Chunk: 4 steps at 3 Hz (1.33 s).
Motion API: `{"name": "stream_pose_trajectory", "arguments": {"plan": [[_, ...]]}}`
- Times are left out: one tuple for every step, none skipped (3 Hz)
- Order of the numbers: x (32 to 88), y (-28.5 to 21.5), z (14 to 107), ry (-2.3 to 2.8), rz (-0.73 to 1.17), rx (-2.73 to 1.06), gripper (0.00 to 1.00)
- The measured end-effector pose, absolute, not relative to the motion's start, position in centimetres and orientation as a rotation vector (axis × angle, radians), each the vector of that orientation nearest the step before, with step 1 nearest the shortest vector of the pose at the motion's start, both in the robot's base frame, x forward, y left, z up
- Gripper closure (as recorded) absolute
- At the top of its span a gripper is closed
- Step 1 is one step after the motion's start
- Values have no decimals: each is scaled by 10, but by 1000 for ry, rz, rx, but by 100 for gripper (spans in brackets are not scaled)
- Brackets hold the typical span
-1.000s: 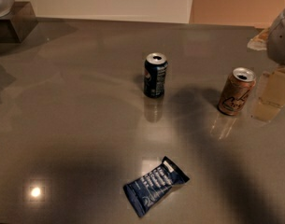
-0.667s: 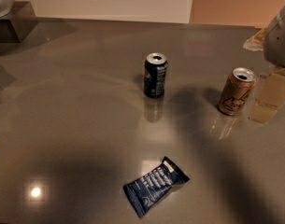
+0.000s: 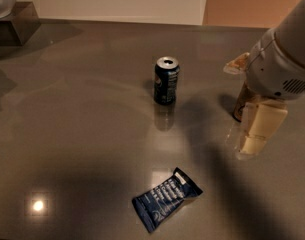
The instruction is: Pick rxbar blueberry
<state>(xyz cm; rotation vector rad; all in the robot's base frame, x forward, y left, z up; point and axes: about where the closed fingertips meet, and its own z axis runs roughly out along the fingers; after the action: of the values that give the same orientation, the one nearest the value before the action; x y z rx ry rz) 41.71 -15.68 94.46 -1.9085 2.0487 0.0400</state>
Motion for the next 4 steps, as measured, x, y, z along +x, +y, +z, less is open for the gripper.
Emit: {"name": "stream_pose_trajectory", "arguments": {"plan": [[406,-127,922,1935,141,-2019,0],[391,-106,904,1821,212,-2111,0],[371,-88,884,1700,259,-2207,0],[353,-75,868,1615,286,-2282,0]]}}
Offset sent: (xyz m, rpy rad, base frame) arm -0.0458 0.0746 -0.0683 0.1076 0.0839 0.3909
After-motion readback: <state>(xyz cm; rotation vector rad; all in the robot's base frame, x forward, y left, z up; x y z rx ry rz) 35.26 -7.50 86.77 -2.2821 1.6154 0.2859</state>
